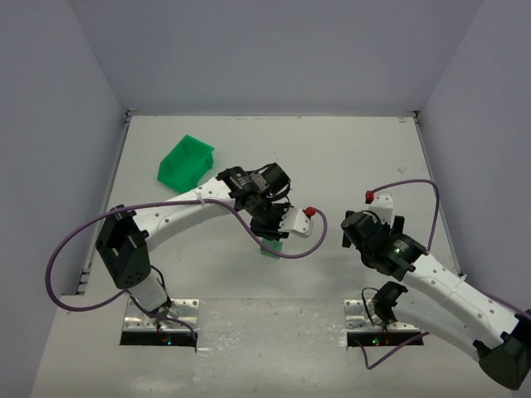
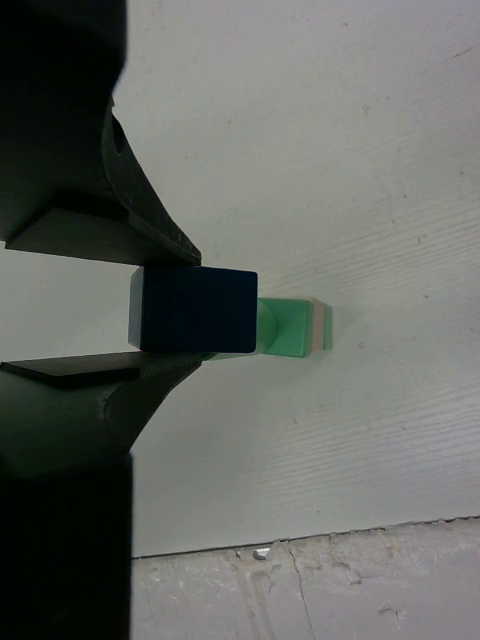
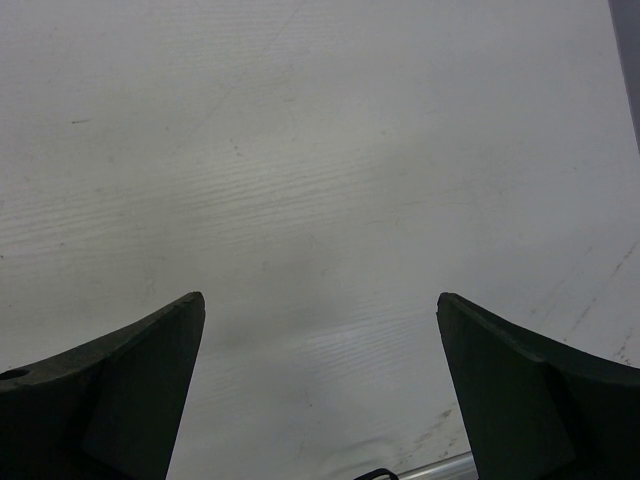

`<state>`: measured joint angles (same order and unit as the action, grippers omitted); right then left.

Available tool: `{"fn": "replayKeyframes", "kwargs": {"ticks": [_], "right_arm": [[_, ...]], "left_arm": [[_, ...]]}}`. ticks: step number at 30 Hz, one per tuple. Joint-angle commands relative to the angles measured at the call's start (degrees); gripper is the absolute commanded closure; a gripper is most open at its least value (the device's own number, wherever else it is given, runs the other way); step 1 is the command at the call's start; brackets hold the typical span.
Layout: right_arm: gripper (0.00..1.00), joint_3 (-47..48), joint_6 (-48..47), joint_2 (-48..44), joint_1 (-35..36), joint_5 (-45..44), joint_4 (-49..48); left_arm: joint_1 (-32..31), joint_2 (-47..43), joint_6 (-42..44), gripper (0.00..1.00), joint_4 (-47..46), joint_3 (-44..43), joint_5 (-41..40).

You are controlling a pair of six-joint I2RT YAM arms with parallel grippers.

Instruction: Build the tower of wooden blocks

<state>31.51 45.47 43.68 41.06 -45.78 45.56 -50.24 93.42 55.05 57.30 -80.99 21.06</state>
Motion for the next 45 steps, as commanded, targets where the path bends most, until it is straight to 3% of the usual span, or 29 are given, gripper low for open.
{"fn": "replayKeyframes", "kwargs": {"ticks": [1, 11, 27, 45], "right_arm": [[0.01, 0.4, 1.0, -0.1, -0.2, -1.4, -0.3], [0.01, 0.6, 0.9, 0.0, -0.2, -1.3, -0.3], [0.01, 0.9, 0.6, 1.1, -0.3, -1.5, -0.3], [0.01, 0.9, 0.6, 1.6, -0.3, -1.4, -0.3]], "left_arm": [[-0.5, -2.2, 1.0, 0.71, 0.0, 0.2, 0.5], [-0.5, -2.0, 1.2, 0.53, 0.1, 0.0, 0.3], [-0.5, -3.5, 0.5, 0.45, -0.8, 1.6, -0.5], [-1.2, -5.1, -0.6, 0.49, -1.8, 3.2, -2.0]]}}
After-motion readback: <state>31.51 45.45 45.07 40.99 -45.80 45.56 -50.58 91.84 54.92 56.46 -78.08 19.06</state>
